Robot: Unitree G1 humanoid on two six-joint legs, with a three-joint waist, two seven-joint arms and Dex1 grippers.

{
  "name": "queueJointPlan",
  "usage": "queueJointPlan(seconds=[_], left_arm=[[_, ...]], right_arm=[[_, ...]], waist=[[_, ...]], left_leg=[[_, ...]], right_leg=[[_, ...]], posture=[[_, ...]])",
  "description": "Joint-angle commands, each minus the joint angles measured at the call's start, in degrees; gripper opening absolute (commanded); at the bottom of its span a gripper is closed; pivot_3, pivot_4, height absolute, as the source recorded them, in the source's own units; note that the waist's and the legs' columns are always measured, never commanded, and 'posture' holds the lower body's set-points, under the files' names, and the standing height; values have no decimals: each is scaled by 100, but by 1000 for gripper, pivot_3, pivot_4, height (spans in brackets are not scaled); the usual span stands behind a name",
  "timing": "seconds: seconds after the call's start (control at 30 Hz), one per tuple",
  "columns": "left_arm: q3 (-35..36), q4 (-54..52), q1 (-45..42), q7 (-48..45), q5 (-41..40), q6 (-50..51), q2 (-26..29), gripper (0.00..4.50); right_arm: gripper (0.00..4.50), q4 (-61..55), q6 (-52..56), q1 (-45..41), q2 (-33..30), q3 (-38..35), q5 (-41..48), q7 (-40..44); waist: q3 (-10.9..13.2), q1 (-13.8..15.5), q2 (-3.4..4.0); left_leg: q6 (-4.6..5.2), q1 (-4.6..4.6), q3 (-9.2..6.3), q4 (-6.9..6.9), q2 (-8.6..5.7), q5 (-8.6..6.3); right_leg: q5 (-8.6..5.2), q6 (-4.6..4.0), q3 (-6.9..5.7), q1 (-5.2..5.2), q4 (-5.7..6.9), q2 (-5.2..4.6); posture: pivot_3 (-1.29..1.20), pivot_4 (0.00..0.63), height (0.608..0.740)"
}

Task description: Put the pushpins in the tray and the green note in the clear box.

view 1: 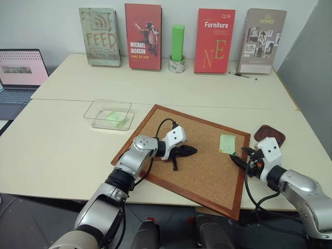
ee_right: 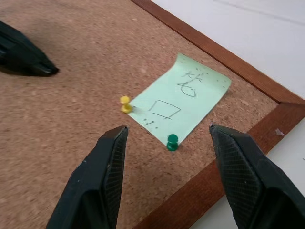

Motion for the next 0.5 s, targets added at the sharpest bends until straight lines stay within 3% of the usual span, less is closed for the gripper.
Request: queueJointPlan(seconds=[0.03, 0.17, 0.5], left_arm=[[-112, 233, 117, 81, 302, 119, 91, 0], [-117, 224, 118, 80, 305, 124, 89, 0], [-127, 190, 140, 68, 303, 140, 95, 0]], right_arm=[[2881, -14, -217, -71, 45, 37, -114, -70], [2431, 123, -297, -121, 91, 93, -222, -137], [594, 305, -378, -205, 189, 132, -314, -203]], waist=[[0, 0, 0], [0, -1, 0], [0, 0, 0]], left_leg=[[0, 0, 0, 0, 0, 0], [0, 0, 0, 0, 0, 0], [0, -1, 0, -1, 0, 0]], right_leg=[[0, 0, 0, 0, 0, 0], [0, 0, 0, 0, 0, 0], [0, 0, 0, 0, 0, 0]], posture=[[0, 150, 740], [0, 150, 740], [0, 150, 740]])
